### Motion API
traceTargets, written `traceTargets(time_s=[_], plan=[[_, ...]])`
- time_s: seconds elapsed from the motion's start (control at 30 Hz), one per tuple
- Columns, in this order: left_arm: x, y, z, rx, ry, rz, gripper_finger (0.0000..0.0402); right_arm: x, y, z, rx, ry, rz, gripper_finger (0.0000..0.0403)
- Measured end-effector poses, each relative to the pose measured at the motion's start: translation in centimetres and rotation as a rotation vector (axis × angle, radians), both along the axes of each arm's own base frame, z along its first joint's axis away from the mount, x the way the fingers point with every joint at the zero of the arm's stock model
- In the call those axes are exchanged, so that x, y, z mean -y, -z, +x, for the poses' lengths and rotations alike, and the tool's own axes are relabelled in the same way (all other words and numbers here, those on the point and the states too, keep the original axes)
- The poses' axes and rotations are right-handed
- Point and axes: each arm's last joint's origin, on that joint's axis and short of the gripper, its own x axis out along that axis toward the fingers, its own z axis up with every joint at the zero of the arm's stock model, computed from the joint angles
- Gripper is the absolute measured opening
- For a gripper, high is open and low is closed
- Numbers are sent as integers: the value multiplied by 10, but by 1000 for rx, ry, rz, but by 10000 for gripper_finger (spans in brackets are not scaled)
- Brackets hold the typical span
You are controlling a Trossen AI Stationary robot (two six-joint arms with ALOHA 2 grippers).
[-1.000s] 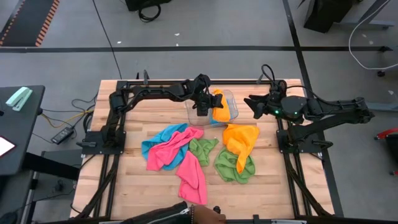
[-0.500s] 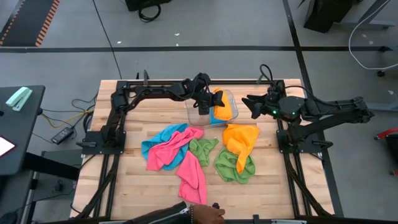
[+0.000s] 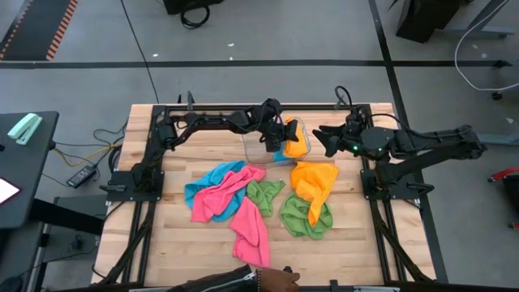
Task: Fold microfiber towels
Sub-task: Put the folded yellow microfiber cloth on the transparent bin
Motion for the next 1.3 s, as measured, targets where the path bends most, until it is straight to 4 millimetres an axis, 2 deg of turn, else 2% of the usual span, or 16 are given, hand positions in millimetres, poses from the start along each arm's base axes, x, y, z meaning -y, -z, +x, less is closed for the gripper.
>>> traceTargets(time_s=[0.4, 0.77, 0.93, 1.17, 1.3], plan=[[-3, 6, -6, -83, -37, -72, 65, -2, 0, 0, 3, -9, -6, 235], [-5, 10, -9, -155, -126, -93, 169, -2, -1, 0, 3, -10, -12, 235], [-1, -6, -19, -211, -165, -132, 203, -2, -1, 0, -2, -11, -20, 235], [5, -17, -33, -323, -199, -145, 198, -2, -1, 0, -10, -13, -31, 235], [8, -31, -32, -283, -277, -128, 182, -2, -1, 0, -11, -14, -32, 235]])
